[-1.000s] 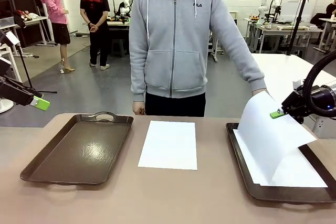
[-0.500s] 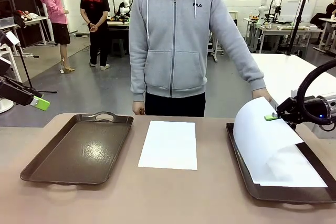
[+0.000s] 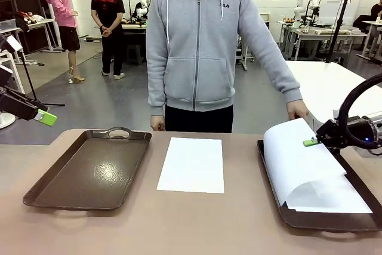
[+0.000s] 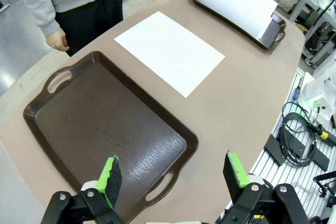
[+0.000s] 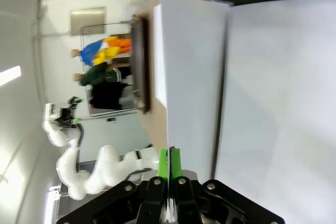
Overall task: Sort the A4 documents.
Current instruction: Place the A4 Paper in the designated Handle tray.
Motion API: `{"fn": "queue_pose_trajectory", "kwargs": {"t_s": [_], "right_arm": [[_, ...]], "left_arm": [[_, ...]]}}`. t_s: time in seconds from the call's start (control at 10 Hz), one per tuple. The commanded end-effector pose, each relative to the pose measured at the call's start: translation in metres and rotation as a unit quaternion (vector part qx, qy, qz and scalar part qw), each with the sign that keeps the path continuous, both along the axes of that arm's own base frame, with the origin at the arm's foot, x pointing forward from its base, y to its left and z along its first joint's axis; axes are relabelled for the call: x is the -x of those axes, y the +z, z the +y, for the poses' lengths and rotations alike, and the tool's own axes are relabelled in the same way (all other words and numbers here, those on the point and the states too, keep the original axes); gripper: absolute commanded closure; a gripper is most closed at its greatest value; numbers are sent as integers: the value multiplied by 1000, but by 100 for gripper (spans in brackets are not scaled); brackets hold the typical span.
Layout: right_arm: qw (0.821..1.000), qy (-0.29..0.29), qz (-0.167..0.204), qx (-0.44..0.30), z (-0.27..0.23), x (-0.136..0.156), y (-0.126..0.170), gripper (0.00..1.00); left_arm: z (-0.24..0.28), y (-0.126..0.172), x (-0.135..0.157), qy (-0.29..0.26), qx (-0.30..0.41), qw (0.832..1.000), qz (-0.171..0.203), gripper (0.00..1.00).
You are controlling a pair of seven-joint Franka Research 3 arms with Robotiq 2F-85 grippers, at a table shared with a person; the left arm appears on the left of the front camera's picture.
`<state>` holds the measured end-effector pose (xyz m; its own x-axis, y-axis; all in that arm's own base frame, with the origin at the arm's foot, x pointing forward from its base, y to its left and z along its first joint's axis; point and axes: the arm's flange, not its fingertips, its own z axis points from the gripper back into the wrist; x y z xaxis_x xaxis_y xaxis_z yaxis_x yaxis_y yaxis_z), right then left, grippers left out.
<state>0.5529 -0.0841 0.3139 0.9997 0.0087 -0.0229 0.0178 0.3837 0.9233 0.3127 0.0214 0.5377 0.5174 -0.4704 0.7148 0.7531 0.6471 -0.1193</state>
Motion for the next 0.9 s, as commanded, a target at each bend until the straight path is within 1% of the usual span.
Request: {"fn": "queue_pose_trajectory", "kwargs": {"t_s": [0.0,0.4,0.6,0.8], "right_arm": [[997,0,5,81,4,11,11,99],[985,9,5,172,11,11,20,99],[973,-4,12,229,6,13,22,99],[968,-18,14,249,1,16,25,99]], "left_arm": [[2,-2,-1,-12,6,1000,-7,0],[2,-2,-1,-12,6,1000,-7,0],[2,-2,-1,-12,6,1000,-7,0],[2,-2,-1,-12,6,1000,-7,0]]}}
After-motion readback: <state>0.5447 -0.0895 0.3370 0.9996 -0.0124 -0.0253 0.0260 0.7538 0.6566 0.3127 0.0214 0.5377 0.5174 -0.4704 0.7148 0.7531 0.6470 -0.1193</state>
